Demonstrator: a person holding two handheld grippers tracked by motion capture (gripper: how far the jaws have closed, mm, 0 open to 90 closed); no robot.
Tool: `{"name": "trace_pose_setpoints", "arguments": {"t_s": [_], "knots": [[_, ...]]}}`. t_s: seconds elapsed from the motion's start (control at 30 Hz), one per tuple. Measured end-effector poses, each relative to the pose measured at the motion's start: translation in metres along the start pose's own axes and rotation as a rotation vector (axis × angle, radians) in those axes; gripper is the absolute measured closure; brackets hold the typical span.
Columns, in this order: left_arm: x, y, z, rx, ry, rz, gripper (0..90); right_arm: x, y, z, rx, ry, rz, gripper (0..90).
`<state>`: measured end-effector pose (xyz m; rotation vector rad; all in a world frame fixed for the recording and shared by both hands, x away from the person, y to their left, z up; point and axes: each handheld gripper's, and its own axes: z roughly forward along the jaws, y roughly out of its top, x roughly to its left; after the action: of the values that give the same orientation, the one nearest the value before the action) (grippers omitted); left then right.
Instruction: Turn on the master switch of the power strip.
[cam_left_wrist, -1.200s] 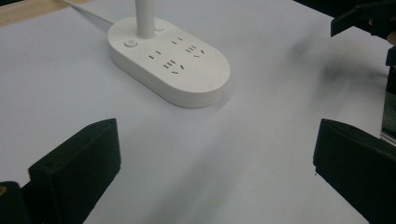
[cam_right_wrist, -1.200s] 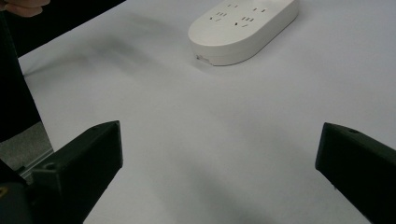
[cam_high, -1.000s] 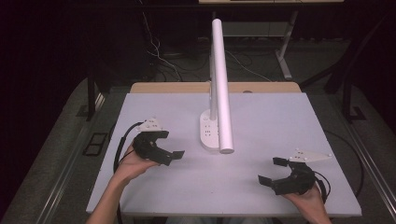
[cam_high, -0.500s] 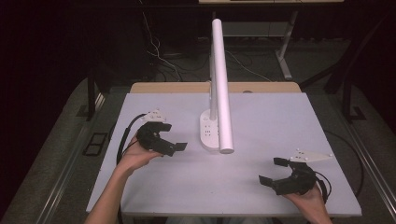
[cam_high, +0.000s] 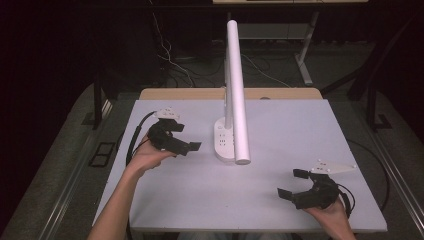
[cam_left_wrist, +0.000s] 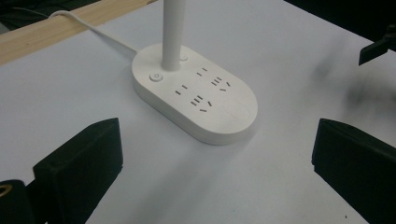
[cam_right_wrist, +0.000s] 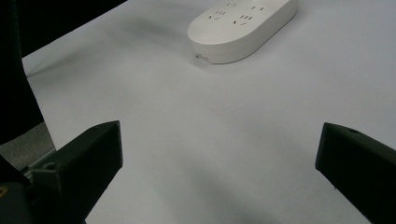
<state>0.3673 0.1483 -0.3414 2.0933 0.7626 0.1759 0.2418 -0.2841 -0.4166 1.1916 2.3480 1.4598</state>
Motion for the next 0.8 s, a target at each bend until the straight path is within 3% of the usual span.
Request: {"name": "trace_pose_setpoints", "arguments": {"t_s": [0.43, 0.8], "knots": [[0.016, 0.016, 0.009, 0.033, 0.008, -0.017, 2.5, -0.001, 0.000, -0.002, -0.004, -0.001, 0.009, 0.1], [0.028, 0.031, 0.015, 0.067, 0.008, -0.027, 11.5, -0.002, -0.001, -0.004, -0.007, -0.003, 0.009, 0.1]]}}
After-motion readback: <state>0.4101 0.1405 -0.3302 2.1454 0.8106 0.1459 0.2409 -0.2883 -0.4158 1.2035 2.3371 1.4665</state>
